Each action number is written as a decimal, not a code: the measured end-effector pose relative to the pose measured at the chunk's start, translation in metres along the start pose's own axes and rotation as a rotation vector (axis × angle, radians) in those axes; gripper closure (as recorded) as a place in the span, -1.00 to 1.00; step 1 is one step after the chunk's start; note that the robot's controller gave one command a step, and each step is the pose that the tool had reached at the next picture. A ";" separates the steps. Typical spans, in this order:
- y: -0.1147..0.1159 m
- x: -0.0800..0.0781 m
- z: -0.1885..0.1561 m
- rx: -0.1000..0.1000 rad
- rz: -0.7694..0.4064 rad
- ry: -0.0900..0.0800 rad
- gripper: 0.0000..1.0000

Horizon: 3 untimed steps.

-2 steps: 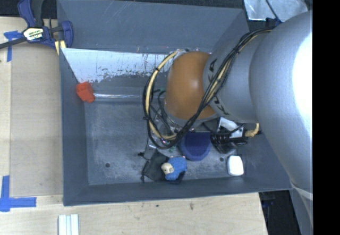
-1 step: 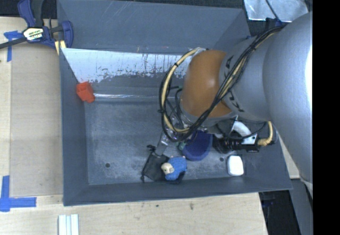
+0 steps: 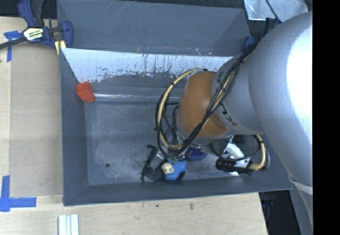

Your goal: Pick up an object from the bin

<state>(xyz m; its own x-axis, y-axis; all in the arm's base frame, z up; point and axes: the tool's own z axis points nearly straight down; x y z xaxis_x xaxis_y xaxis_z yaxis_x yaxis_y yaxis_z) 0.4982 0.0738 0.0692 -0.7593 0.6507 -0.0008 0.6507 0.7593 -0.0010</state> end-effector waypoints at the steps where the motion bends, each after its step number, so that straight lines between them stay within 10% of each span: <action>1: 0.000 -0.001 0.000 0.000 -0.001 -0.001 -1.00; 2: 0.000 -0.002 -0.001 -0.002 0.001 -0.004 1.00; 3: 0.000 -0.003 -0.020 -0.003 0.001 -0.002 1.00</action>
Offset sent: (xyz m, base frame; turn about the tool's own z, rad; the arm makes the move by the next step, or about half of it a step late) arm 0.0000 0.0000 0.0000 0.0000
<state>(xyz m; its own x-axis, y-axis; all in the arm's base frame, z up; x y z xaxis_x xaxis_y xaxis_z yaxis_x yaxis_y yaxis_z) 0.5005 0.0721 0.0894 -0.7589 0.6512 -0.0029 0.6512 0.7589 0.0023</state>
